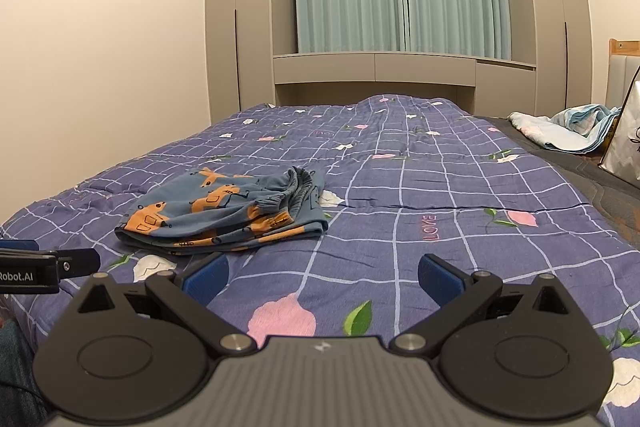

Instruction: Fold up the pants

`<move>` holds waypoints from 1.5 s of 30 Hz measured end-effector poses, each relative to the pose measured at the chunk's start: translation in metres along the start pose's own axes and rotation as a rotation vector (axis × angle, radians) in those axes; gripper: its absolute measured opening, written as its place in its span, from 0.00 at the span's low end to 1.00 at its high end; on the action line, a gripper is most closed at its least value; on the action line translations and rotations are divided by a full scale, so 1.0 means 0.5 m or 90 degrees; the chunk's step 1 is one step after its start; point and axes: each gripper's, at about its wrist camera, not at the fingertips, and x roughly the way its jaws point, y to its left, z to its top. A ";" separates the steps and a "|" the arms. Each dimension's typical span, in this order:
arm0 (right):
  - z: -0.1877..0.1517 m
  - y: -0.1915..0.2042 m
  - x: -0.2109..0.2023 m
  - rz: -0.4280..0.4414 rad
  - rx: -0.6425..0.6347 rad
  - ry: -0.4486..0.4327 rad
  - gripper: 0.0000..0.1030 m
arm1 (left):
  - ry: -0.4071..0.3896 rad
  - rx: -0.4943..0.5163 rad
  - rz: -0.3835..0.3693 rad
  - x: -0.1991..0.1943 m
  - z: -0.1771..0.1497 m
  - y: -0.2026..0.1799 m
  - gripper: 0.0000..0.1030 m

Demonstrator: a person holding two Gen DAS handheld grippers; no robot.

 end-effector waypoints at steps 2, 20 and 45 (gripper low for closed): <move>0.000 0.000 0.000 0.000 0.000 0.000 1.00 | 0.000 0.000 0.000 0.000 0.000 0.000 0.99; 0.001 0.000 0.000 0.001 0.000 0.000 1.00 | 0.000 0.000 0.000 0.000 0.000 0.000 0.99; 0.002 0.000 0.001 0.001 -0.002 0.002 1.00 | 0.009 -0.012 -0.003 -0.008 0.001 -0.006 0.99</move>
